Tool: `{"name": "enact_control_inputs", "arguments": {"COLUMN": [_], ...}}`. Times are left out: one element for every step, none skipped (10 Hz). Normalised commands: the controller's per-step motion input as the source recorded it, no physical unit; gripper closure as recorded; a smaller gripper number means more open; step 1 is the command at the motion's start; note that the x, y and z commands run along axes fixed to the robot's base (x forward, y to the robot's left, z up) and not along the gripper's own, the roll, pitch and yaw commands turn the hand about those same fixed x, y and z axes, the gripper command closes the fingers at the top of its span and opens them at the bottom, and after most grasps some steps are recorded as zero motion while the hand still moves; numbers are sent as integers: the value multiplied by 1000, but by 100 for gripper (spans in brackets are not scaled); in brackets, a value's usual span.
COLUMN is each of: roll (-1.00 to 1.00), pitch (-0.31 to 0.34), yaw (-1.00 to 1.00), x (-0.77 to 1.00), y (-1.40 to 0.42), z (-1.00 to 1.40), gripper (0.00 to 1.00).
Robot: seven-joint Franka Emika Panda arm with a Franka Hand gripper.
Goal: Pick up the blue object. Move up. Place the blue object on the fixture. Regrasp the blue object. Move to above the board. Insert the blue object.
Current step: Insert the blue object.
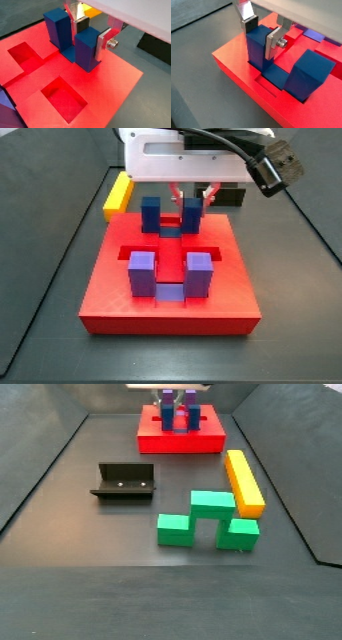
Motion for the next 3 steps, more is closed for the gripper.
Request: {"name": "enact_control_inputs", "arguments": {"roll": [0, -124, -59], "pitch": [0, 0, 74], "yaw": [0, 0, 0], "x": [237, 11, 0], "y": [0, 0, -240], "z": [-1000, -829, -626], "gripper": [100, 100, 100]}}
